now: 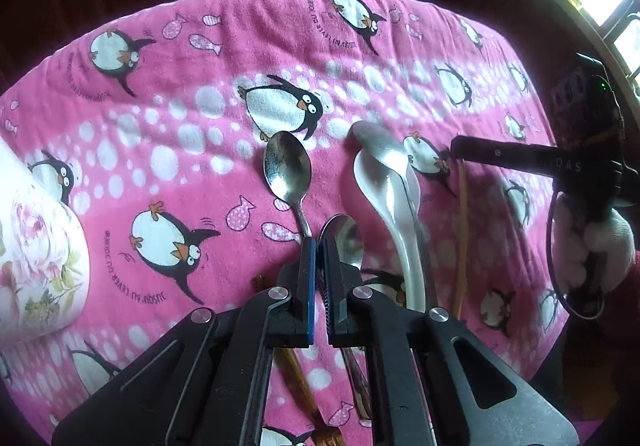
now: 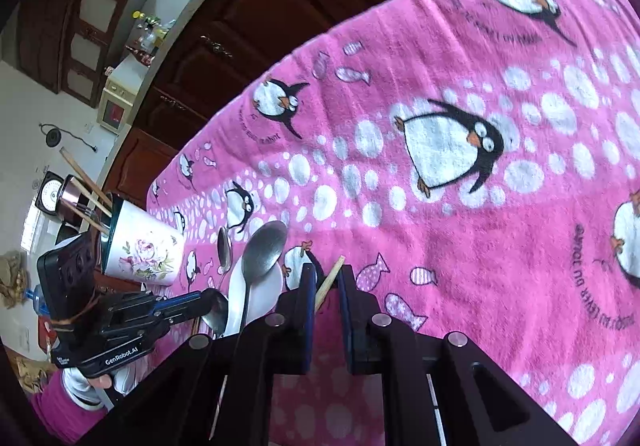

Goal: Organize utensils
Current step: 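Grasp a metal spoon with the left gripper while the right grasps a wooden chopstick, then lift the spoon and chopstick and carry both above the utensil cup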

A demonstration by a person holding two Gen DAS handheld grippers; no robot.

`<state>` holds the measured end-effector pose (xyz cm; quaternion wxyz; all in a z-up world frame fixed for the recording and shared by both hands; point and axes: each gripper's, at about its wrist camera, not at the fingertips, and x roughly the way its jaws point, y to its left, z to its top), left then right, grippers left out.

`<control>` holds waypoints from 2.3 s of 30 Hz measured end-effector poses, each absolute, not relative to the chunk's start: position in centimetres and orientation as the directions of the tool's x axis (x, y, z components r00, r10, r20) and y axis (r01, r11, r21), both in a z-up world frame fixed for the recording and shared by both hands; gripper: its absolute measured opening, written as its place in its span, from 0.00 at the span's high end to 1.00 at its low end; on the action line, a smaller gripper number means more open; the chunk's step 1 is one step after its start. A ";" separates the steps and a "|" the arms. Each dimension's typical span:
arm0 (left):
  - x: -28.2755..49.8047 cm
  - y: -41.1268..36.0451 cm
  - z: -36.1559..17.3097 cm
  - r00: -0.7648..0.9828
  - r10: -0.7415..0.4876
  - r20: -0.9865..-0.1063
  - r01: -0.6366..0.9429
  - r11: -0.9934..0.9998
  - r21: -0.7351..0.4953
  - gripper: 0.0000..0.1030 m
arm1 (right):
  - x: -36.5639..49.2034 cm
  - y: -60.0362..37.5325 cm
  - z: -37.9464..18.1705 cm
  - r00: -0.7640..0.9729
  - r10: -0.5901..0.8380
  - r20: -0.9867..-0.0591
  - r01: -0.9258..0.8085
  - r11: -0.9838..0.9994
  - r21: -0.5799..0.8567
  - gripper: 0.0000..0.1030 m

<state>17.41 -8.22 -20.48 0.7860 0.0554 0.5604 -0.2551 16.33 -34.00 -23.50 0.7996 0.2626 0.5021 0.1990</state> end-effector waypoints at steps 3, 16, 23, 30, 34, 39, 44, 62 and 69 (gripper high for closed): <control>17.8 -9.0 -20.9 0.222 -0.327 -0.919 0.470 0.861 -0.193 0.94 | 15.8 -33.9 -23.7 0.409 0.588 -0.697 -0.047 0.777 0.628 0.89; 18.4 -10.0 -21.3 0.207 -0.346 -0.915 0.514 0.834 -0.200 0.92 | 16.5 -32.5 -23.8 0.403 0.570 -0.716 -0.065 0.798 0.599 0.90; 16.2 -7.0 -17.9 0.288 -0.407 -0.867 0.476 0.846 -0.240 0.98 | 14.2 -31.6 -18.0 0.511 0.549 -0.662 -0.170 0.819 0.548 0.93; 13.7 -3.4 -12.3 0.420 -0.434 -0.797 0.423 0.870 -0.251 0.98 | 12.7 -29.7 -12.2 0.573 0.544 -0.613 -0.275 0.832 0.481 0.96; 12.5 -0.9 -8.1 0.505 -0.437 -0.744 0.400 0.883 -0.247 0.98 | 12.3 -28.3 -9.1 0.592 0.559 -0.580 -0.329 0.825 0.460 0.96; 12.2 3.6 -2.3 0.622 -0.400 -0.672 0.337 0.913 -0.231 0.98 | 12.5 -25.3 -4.7 0.606 0.597 -0.526 -0.412 0.801 0.434 0.96; 12.0 7.8 2.2 0.726 -0.314 -0.612 0.256 0.949 -0.183 0.98 | 12.9 -21.8 0.1 0.602 0.651 -0.462 -0.503 0.759 0.413 0.96; 15.8 15.1 -0.3 0.857 0.057 -0.512 -0.073 0.997 -0.012 0.98 | 18.1 -7.1 5.7 0.610 0.678 -0.410 -0.618 0.731 0.289 0.96; 15.2 14.4 -3.2 0.879 0.120 -0.461 -0.105 0.993 0.058 0.98 | 20.2 -4.8 3.2 0.625 0.638 -0.451 -0.601 0.761 0.245 0.96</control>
